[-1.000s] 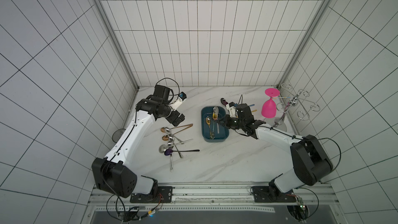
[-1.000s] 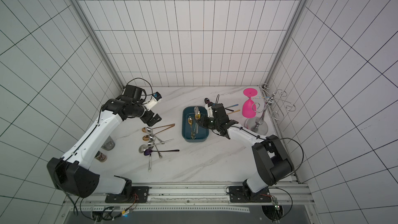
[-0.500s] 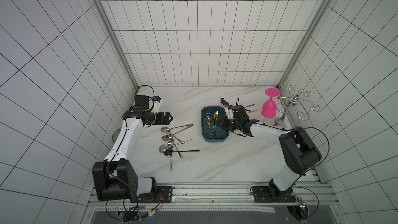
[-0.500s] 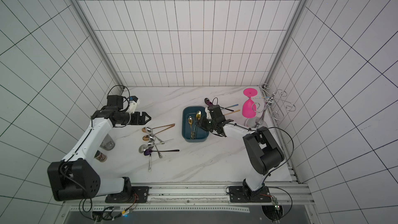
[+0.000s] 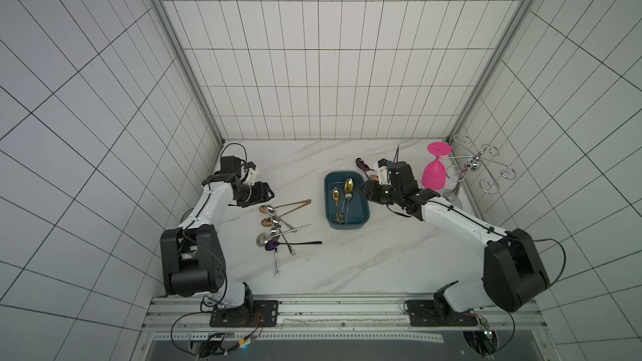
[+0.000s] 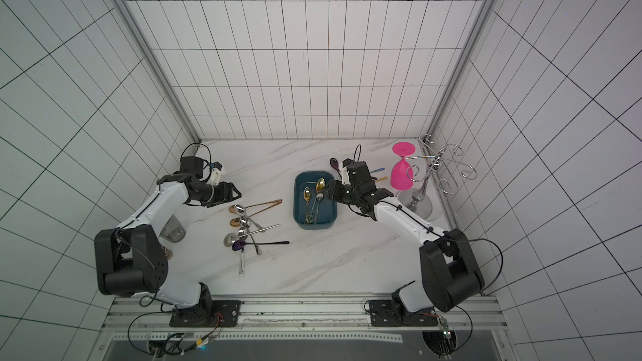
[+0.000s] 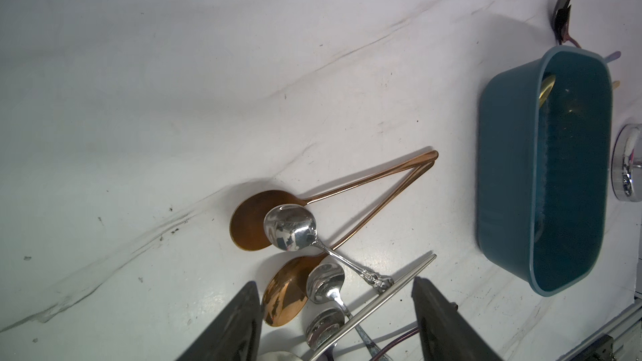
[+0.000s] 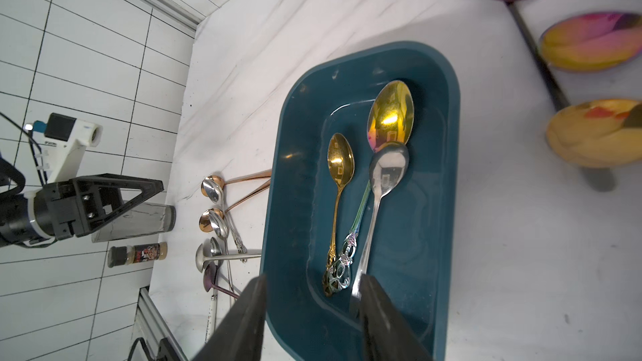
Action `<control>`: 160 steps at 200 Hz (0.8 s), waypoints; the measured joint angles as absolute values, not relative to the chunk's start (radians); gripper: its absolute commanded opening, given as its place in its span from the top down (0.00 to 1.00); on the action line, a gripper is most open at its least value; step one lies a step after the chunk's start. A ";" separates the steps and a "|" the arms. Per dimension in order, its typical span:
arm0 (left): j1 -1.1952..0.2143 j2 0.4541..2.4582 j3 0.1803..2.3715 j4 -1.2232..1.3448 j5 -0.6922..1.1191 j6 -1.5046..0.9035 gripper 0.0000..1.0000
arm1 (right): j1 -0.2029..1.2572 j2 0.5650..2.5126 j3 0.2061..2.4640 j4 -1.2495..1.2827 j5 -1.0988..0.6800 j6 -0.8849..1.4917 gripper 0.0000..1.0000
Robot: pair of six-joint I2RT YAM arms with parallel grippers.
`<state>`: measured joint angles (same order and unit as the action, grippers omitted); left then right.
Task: Put the spoon into the storage box
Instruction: Pick up the spoon from the center of the board.
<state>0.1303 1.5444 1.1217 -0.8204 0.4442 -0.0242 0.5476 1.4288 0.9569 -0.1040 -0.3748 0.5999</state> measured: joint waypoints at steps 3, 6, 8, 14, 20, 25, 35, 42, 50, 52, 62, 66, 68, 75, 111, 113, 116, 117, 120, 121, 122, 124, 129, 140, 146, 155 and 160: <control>0.130 1.547 1.122 -0.820 0.443 -0.027 0.32 | 0.545 1.420 0.958 -0.111 -0.370 0.587 0.47; 0.130 1.549 1.122 -0.819 0.443 -0.028 0.33 | 0.543 1.409 0.958 -0.119 -0.367 0.575 0.46; 0.130 1.551 1.122 -0.819 0.442 -0.029 0.33 | 0.542 1.404 0.958 -0.122 -0.363 0.571 0.45; 0.130 1.554 1.122 -0.819 0.440 -0.033 0.34 | 0.540 1.388 0.959 -0.136 -0.355 0.549 0.44; 0.130 1.559 1.122 -0.819 0.436 -0.038 0.34 | 0.536 1.372 0.960 -0.152 -0.348 0.526 0.43; 0.130 1.562 1.122 -0.819 0.433 -0.038 0.35 | 0.533 1.360 0.962 -0.166 -0.341 0.509 0.42; 0.130 1.569 1.121 -0.818 0.427 -0.046 0.36 | 0.523 1.336 0.962 -0.191 -0.328 0.479 0.38; 0.131 1.573 1.119 -0.816 0.426 -0.049 0.37 | 0.516 1.323 0.962 -0.205 -0.322 0.460 0.35; 0.132 1.578 1.113 -0.810 0.423 -0.053 0.38 | 0.509 1.309 0.962 -0.220 -0.316 0.433 0.33; 0.132 1.580 1.111 -0.809 0.424 -0.055 0.39 | 0.508 1.305 0.962 -0.224 -0.316 0.430 0.33; 0.134 1.589 1.103 -0.804 0.423 -0.062 0.41 | 0.496 1.287 0.962 -0.242 -0.310 0.402 0.30; 0.134 1.594 1.099 -0.804 0.423 -0.063 0.43 | 0.493 1.280 0.962 -0.250 -0.308 0.391 0.28; 0.135 1.597 1.098 -0.804 0.423 -0.065 0.43 | 0.489 1.275 0.962 -0.255 -0.307 0.384 0.28; 0.138 1.606 1.094 -0.803 0.423 -0.072 0.46 | 0.482 1.264 0.962 -0.266 -0.305 0.370 0.24; 0.148 1.663 1.088 -0.792 0.427 -0.083 0.47 | 0.448 1.204 0.962 -0.304 -0.297 0.297 0.15; 0.149 1.667 1.088 -0.790 0.427 -0.084 0.47 | 0.446 1.200 0.962 -0.306 -0.297 0.292 0.15; 0.150 1.671 1.089 -0.789 0.428 -0.084 0.47 | 0.443 1.197 0.962 -0.309 -0.297 0.288 0.14; 0.150 1.672 1.088 -0.789 0.428 -0.084 0.47 | 0.443 1.196 0.962 -0.309 -0.297 0.287 0.14; 0.150 1.677 1.088 -0.788 0.428 -0.084 0.47 | 0.440 1.192 0.962 -0.312 -0.295 0.283 0.14; 0.150 1.679 1.088 -0.787 0.428 -0.084 0.47 | 0.439 1.191 0.962 -0.313 -0.296 0.283 0.14; 0.150 1.680 1.088 -0.787 0.428 -0.084 0.47 | 0.438 1.190 0.962 -0.313 -0.297 0.282 0.14; 0.150 1.682 1.088 -0.786 0.428 -0.084 0.47 | 0.437 1.188 0.962 -0.314 -0.297 0.279 0.14; 0.150 1.689 1.089 -0.785 0.430 -0.084 0.47 | 0.434 1.183 0.962 -0.317 -0.295 0.274 0.14; 0.150 1.701 1.089 -0.782 0.438 -0.084 0.48 | 0.426 1.176 0.962 -0.321 -0.297 0.262 0.14; 0.150 1.708 1.089 -0.781 0.442 -0.083 0.48 | 0.423 1.173 0.962 -0.322 -0.297 0.257 0.14; 0.150 1.719 1.091 -0.782 0.445 -0.082 0.48 | 0.418 1.170 0.962 -0.327 -0.298 0.250 0.14; 0.150 1.727 1.094 -0.782 0.447 -0.082 0.48 | 0.416 1.168 0.962 -0.330 -0.298 0.247 0.14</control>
